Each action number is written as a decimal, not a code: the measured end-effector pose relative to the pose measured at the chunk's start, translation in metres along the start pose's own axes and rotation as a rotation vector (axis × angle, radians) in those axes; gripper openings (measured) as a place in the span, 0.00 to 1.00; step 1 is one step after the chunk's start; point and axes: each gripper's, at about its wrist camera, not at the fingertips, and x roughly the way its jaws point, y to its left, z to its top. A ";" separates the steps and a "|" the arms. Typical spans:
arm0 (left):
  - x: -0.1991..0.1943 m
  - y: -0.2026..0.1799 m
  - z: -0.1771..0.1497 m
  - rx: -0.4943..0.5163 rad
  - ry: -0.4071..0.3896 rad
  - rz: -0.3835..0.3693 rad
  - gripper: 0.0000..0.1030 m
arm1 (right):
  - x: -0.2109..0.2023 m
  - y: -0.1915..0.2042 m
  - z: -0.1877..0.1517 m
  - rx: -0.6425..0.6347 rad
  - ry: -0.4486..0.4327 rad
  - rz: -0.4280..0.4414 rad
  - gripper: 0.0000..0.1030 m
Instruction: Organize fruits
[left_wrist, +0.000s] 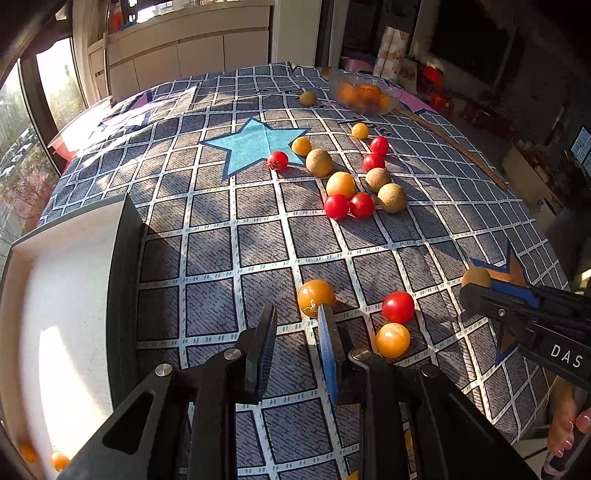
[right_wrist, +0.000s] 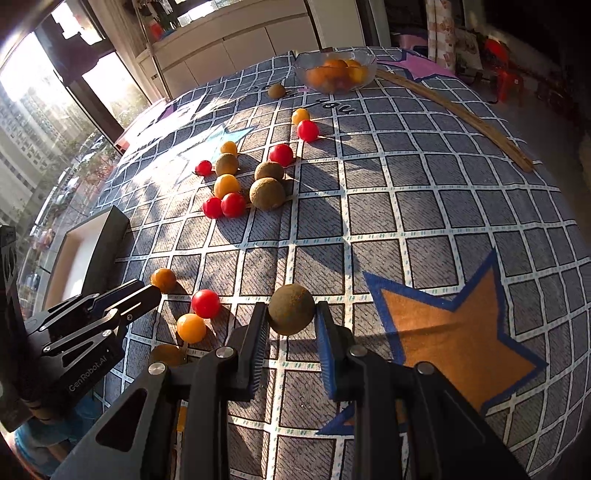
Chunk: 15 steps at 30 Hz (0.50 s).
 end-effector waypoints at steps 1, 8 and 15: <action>0.001 -0.001 0.001 0.006 -0.002 -0.005 0.24 | -0.001 -0.001 -0.001 0.002 0.002 0.001 0.27; -0.006 -0.007 0.002 0.028 -0.069 0.009 0.80 | -0.005 -0.005 -0.002 0.012 -0.007 0.013 0.27; 0.012 -0.007 0.008 0.013 -0.019 0.045 0.80 | -0.007 -0.011 -0.005 0.029 -0.007 0.028 0.27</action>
